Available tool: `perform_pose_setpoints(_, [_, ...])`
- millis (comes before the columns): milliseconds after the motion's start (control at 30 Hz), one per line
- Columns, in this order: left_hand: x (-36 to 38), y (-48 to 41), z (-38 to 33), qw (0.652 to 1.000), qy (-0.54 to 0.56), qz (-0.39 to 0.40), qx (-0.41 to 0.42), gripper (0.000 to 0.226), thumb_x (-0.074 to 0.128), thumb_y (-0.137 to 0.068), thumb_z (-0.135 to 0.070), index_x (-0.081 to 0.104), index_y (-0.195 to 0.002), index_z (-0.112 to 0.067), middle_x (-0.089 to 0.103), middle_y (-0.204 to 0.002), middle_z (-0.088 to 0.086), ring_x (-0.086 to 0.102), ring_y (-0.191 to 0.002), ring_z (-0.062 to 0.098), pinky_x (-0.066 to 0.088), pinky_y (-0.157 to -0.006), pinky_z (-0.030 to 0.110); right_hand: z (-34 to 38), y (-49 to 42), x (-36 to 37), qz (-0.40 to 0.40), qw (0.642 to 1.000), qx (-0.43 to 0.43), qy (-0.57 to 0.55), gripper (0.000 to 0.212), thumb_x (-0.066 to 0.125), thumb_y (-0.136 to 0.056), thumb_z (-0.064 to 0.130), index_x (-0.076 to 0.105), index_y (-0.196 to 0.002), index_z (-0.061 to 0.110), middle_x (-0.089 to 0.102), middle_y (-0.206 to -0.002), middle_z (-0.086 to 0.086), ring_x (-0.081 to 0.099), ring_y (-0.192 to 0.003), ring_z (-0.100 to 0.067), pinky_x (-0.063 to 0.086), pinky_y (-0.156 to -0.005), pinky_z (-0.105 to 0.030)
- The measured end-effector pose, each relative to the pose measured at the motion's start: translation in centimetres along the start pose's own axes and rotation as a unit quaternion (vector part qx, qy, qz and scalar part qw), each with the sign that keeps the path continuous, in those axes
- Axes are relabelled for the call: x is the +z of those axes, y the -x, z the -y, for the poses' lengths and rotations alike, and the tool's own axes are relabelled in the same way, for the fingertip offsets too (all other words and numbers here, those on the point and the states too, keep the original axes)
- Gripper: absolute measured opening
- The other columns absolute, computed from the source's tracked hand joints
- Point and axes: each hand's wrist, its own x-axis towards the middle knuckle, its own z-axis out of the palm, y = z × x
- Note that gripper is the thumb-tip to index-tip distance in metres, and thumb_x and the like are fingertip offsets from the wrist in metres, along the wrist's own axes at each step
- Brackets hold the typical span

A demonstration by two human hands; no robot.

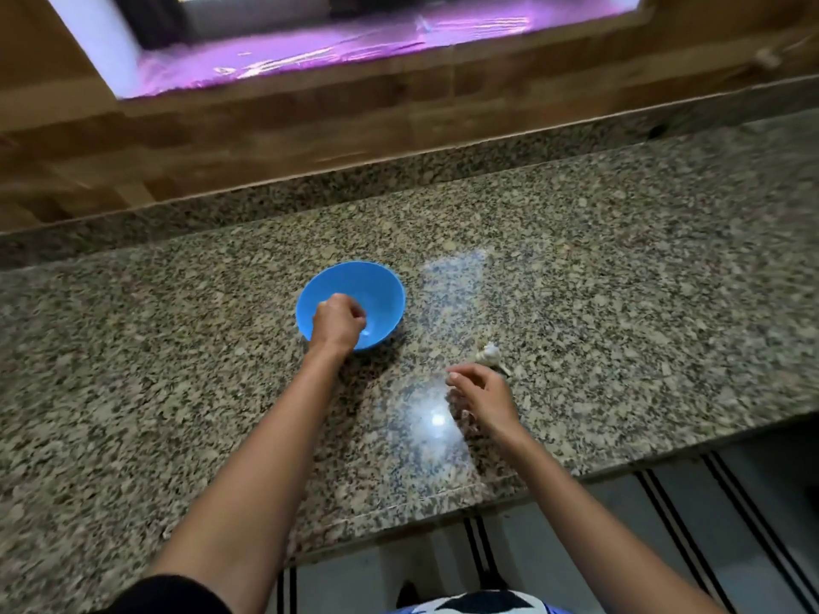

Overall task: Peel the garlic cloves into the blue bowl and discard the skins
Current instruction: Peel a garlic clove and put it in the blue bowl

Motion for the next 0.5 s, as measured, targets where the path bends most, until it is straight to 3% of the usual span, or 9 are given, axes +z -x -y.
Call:
perform_pose_setpoints(100, [0.0,-0.1,-0.5,1.0,0.009,-0.016,-0.009,0.024,0.053,-0.089,0.001,0.071,-0.104,-0.005,0.07,-0.109,0.011,0.063,-0.103,0.022,0.047,-0.092,0.03,-0.7,-0.1,-1.6,-0.037,0.999,0.017,-0.027,0.012,0.057,-0.091,0.014,0.064,-0.085,0.022,0.068,-0.093,-0.007,0.064,-0.088,-0.023,0.053,-0.082,-0.036])
perform_pose_setpoints(200, [0.3,2.3,-4.1,0.984,0.092,-0.115,0.098,0.024,0.055,-0.091,-0.006,0.071,-0.109,-0.006,0.071,-0.106,0.009,0.066,-0.095,0.016,0.049,-0.086,0.022,-1.5,-0.2,-2.7,-0.072,0.995,0.044,-0.049,0.01,0.058,-0.09,0.015,0.065,-0.085,0.019,0.068,-0.09,-0.008,0.064,-0.083,-0.022,0.053,-0.077,-0.035])
perform_pose_setpoints(267, [2.3,4.8,-7.5,0.978,0.115,-0.057,0.162,0.022,0.059,-0.091,-0.015,0.07,-0.109,-0.009,0.071,-0.106,0.006,0.067,-0.086,0.011,0.051,-0.079,0.018,-1.7,-0.2,-3.3,-0.081,0.992,0.059,-0.08,0.009,0.058,-0.09,0.013,0.065,-0.085,0.016,0.067,-0.085,-0.009,0.061,-0.076,-0.018,0.051,-0.07,-0.029])
perform_pose_setpoints(367, [7.8,6.6,-10.3,0.98,0.057,0.119,0.149,0.044,0.066,-0.086,-0.036,0.061,-0.121,-0.01,0.065,-0.12,0.007,0.064,-0.102,0.018,0.051,-0.091,0.033,-1.6,0.0,-3.9,-0.085,0.99,0.069,-0.083,0.014,0.056,-0.091,0.011,0.063,-0.079,0.015,0.065,-0.076,-0.006,0.058,-0.072,-0.017,0.05,-0.069,-0.029])
perform_pose_setpoints(433, [10.2,6.9,-10.4,0.979,-0.005,0.154,0.136,0.053,0.068,-0.083,-0.044,0.059,-0.123,-0.011,0.064,-0.12,0.01,0.064,-0.1,0.024,0.052,-0.089,0.037,-1.8,0.2,-4.4,-0.087,0.991,0.074,-0.074,0.019,0.055,-0.091,0.01,0.064,-0.075,0.016,0.064,-0.076,-0.007,0.058,-0.073,-0.018,0.05,-0.073,-0.034])
perform_pose_setpoints(500, [10.9,7.0,-9.6,0.981,0.007,0.148,0.125,0.046,0.068,-0.084,-0.037,0.059,-0.121,-0.012,0.065,-0.118,0.01,0.063,-0.099,0.023,0.052,-0.087,0.036,-2.0,0.5,-4.9,-0.091,0.99,0.078,-0.079,0.017,0.055,-0.091,0.011,0.064,-0.078,0.015,0.064,-0.077,-0.008,0.058,-0.073,-0.018,0.05,-0.071,-0.031])
